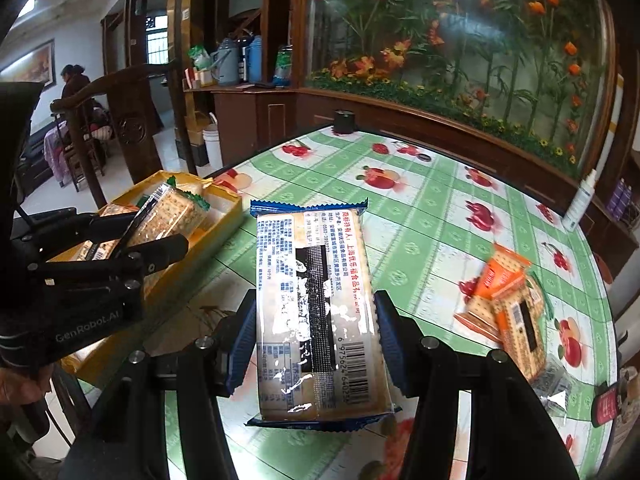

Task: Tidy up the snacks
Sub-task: 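Carry both held packs over the white box and lower them inside, then open both tools to release the packs in the box and withdraw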

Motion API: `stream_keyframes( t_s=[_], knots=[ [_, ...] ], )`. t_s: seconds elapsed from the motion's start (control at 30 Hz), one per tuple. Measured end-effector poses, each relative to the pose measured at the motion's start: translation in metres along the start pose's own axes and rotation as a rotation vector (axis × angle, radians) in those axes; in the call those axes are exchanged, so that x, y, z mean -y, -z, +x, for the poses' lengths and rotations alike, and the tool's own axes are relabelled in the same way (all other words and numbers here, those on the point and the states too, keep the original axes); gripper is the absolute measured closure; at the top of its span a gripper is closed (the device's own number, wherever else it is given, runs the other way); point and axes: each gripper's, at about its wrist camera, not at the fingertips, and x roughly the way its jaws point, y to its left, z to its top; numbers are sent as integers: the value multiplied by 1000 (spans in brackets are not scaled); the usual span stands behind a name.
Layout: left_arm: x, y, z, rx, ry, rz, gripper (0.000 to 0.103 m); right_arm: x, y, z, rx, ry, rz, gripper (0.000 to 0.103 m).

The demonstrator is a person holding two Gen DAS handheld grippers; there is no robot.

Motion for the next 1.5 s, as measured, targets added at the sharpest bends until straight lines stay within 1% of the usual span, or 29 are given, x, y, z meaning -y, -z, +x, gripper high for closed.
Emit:
stream_keyframes(
  t_s=[0.37, 0.67, 0.9, 1.07, 1.17, 1.37, 1.5],
  knots=[
    [-51, 7, -4, -7, -49, -75, 53, -33, -19, 15, -3, -45, -61, 47],
    [-96, 19, -7, -13, -97, -156, 53, -76, -40, 30, -6, -92, -152, 47],
    [-130, 32, -7, -34, -135, -214, 53, -105, -52, 43, -17, -140, -195, 47],
    [-138, 42, -2, -57, -139, -222, 53, -123, -55, 59, -45, -175, -211, 47],
    [-139, 48, 0, -70, -141, -218, 53, -130, -53, 67, -71, -226, -195, 47],
    [-143, 54, 9, -99, -150, -215, 53, -140, -44, 80, -123, -265, -177, 47],
    [-140, 56, 10, -93, -173, -196, 53, -144, -38, 87, -151, -289, -156, 47]
  ],
)
